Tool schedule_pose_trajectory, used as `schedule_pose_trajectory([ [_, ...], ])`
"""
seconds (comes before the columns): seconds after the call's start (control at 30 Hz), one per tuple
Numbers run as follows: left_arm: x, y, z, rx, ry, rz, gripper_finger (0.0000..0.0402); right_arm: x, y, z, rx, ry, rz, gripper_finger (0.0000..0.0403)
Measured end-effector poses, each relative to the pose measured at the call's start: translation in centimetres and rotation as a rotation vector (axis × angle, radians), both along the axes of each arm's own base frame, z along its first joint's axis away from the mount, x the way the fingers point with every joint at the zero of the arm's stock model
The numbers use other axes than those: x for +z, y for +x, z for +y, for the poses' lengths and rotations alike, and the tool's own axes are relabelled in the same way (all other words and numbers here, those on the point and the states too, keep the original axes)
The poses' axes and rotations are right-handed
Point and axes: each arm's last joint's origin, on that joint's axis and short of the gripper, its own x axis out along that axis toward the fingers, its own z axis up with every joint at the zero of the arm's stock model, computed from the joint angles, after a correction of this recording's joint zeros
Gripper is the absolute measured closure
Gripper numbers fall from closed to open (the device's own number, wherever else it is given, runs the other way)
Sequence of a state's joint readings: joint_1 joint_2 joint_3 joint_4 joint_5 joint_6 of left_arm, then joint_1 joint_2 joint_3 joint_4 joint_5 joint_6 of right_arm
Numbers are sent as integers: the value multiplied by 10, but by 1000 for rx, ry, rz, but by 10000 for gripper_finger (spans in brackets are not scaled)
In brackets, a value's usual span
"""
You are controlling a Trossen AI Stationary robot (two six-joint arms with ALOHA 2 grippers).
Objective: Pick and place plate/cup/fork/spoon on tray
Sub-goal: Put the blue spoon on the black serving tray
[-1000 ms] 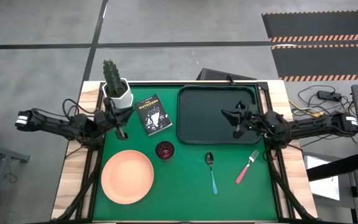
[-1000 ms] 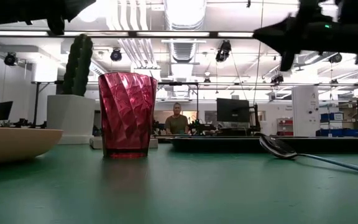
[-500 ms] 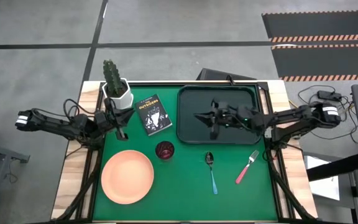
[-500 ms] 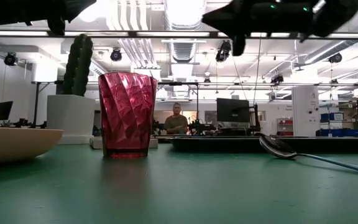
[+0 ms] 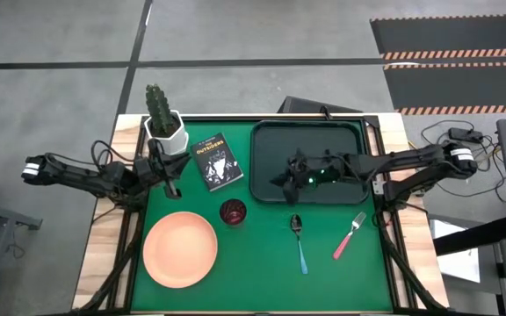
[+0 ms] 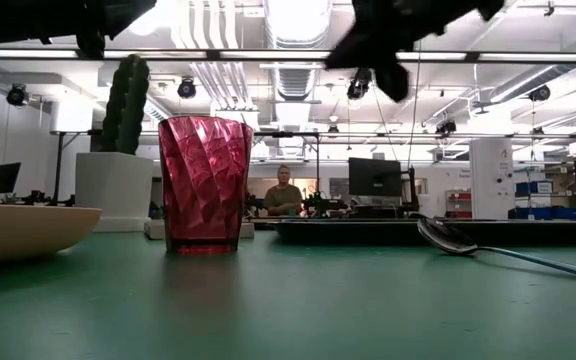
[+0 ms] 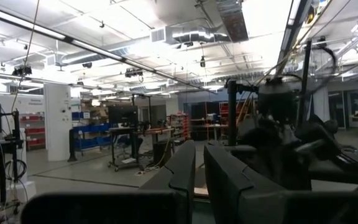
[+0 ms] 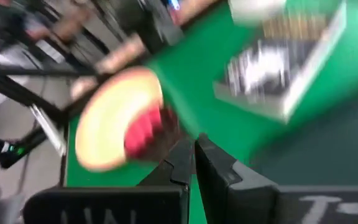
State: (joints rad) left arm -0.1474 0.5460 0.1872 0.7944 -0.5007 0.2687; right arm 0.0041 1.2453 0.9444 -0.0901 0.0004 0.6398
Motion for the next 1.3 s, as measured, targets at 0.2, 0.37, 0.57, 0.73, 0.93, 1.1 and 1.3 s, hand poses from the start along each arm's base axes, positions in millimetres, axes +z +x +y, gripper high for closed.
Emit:
schedule_pose_trajectory([
  [0.2, -3, 3, 0, 0, 3, 20, 384, -12, -11, 37, -140, 319, 344, 394],
  [0.37, -6, 6, -1, 0, 7, 45, 384, -24, -6, 70, -252, 405, 518, 394],
  [0.57, -8, 8, -1, 3, 12, 64, 384, -46, 11, 106, -301, 398, 713, 394],
  [0.73, -7, 8, -1, 25, 67, 78, 384, -64, 16, 117, -402, 413, 969, 394],
  [0.93, -7, 8, -1, 31, 82, 85, 384, -66, 29, 122, -419, 400, 1009, 393],
  [1.1, -7, 7, -1, 31, 82, 84, 384, -62, 30, 123, -451, 432, 998, 358],
  [1.3, -7, 8, -1, 31, 82, 86, 384, -67, 28, 124, -498, 443, 1011, 282],
])
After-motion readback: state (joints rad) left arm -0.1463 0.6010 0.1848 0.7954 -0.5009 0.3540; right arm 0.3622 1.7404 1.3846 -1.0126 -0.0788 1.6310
